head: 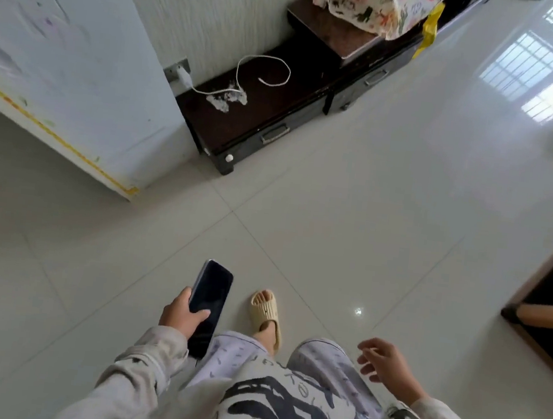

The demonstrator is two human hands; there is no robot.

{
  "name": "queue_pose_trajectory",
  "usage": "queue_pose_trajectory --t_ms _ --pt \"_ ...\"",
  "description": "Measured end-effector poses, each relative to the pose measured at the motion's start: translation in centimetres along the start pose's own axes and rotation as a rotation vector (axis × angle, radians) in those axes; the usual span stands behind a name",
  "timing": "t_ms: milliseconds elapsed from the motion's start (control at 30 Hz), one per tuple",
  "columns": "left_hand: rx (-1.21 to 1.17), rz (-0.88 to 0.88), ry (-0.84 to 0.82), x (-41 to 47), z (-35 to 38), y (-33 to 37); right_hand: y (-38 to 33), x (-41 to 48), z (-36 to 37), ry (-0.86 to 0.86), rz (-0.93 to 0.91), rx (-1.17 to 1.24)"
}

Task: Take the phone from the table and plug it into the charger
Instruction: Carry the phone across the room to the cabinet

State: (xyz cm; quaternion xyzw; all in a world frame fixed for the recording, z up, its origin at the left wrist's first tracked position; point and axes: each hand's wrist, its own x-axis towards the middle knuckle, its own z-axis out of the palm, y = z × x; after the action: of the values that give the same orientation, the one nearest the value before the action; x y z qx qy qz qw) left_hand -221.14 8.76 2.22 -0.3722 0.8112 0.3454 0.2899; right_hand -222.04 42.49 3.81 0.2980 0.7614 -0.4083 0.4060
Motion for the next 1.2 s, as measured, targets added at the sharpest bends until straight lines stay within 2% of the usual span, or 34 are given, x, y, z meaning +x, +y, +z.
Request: queue_pose_trajectory --t_ms 200,333,600,800,1000,1200 --pt "-0.041 0.132 0.040 4.9 -3.6 9.6 -5.3 3.5 -3.4 0.026 0.056 -0.011" --pt "-0.068 0.136 0.057 7.4 -4.6 13.8 -9.5 6.6 -5.6 0.015 0.047 -0.039" --pt "-0.113 -0.087 0.079 10.1 -3.7 17.4 -21.0 14.9 -10.5 -0.097 -0.048 -0.219" --pt "-0.222 -0.304 0.178 10.8 -1.9 19.8 -31.5 21.1 -14.3 -0.185 -0.178 -0.415" --pt "-0.323 -0.376 0.259 12.0 -1.2 23.1 -39.8 24.4 -15.9 -0.230 -0.285 -0.481" --pt "-0.369 -0.371 0.253 15.5 -3.1 26.9 -44.5 27.4 -14.9 -0.274 -0.280 -0.496"
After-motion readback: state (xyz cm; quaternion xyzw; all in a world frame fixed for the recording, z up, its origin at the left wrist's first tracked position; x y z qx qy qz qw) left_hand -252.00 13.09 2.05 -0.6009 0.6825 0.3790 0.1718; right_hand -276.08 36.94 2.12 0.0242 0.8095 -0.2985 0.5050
